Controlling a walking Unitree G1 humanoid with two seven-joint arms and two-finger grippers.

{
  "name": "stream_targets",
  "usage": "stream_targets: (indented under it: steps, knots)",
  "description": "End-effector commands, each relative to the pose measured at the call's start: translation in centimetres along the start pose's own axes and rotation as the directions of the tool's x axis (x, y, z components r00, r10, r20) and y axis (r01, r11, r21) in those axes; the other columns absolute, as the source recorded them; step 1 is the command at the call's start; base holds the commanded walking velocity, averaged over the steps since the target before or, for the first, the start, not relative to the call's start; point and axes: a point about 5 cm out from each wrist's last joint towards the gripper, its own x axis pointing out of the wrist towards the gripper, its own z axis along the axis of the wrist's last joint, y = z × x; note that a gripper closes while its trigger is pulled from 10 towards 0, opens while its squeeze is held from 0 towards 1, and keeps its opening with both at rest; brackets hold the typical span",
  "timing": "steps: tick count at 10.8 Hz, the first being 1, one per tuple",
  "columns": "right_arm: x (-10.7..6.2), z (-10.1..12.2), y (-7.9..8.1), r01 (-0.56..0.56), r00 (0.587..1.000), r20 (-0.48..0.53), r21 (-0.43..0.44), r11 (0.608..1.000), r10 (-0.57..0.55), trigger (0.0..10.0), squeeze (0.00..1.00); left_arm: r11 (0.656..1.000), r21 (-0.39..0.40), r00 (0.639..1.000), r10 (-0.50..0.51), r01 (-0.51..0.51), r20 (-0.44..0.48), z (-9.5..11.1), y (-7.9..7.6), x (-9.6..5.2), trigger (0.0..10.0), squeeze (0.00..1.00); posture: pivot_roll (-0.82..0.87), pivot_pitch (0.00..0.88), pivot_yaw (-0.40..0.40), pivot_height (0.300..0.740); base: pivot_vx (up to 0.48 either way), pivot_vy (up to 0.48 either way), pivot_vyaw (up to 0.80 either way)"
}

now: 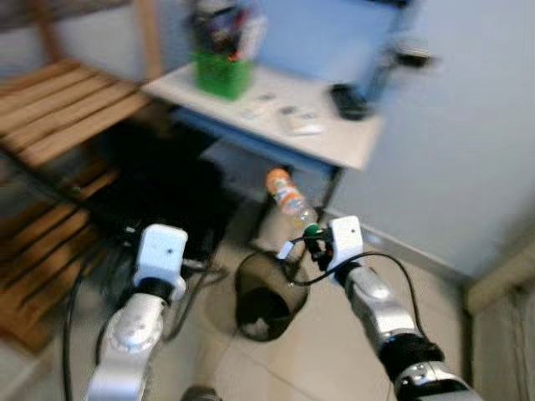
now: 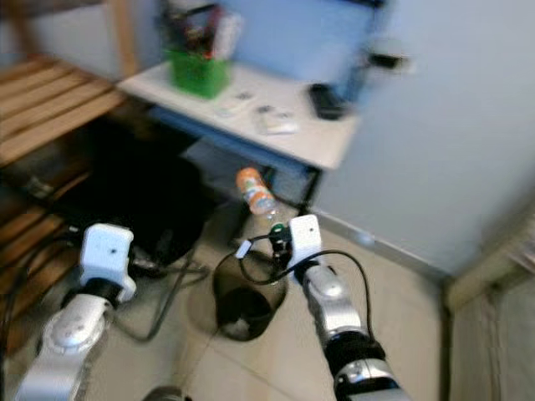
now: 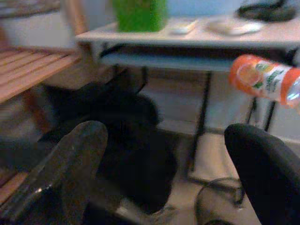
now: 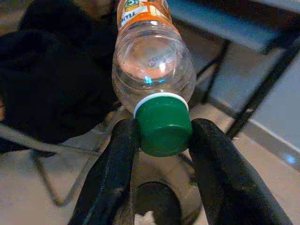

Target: Clean up the room

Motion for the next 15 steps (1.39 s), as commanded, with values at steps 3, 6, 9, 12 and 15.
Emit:
stream_targets:
  steps: [3,6,9,12,15]
  knots:
    - [-0.3,-0.8,0.1,0.013,1.0,-0.012,-0.014,1.0,-0.013,10.0,0.0,0.999,-0.013,0.999,-0.042,0.043,0.027,0.7,-0.6,0.2,10.0,0.0,0.18,0.0,-0.109,0.714,0.0,0.0,0.0]
    - [0.0,-0.6,0.1,0.016,1.0,-0.013,-0.012,1.0,-0.016,10.0,0.0,0.998,0.004,0.997,-0.064,0.064,0.033,0.9,-0.6,0.0,10.0,0.0,0.19,0.021,-0.102,0.714,0.48,0.0,0.0]
    - [0.2,-0.7,1.0,-0.01,1.0,-0.023,-0.01,1.0,0.01,10.0,0.0,0.998,0.0,0.998,-0.059,0.059,0.013,0.8,-0.6,0.0,10.0,0.0,0.2,0.03,-0.107,0.714,0.317,0.0,0.0]
    - [0.2,-1.2,1.2,-0.024,0.999,-0.039,-0.016,1.0,0.024,10.0,0.0,0.998,0.011,0.998,-0.061,0.061,0.019,0.8,-0.5,-0.1,10.0,0.0,0.2,0.035,-0.105,0.714,0.125,0.099,0.0]
    - [0.3,-2.2,1.8,-0.048,0.993,-0.106,-0.029,0.998,0.044,10.0,0.0,0.994,0.0,0.993,-0.113,0.113,0.035,1.2,-1.2,-0.4,10.0,0.0,0.2,0.05,-0.101,0.714,0.389,0.276,0.0]
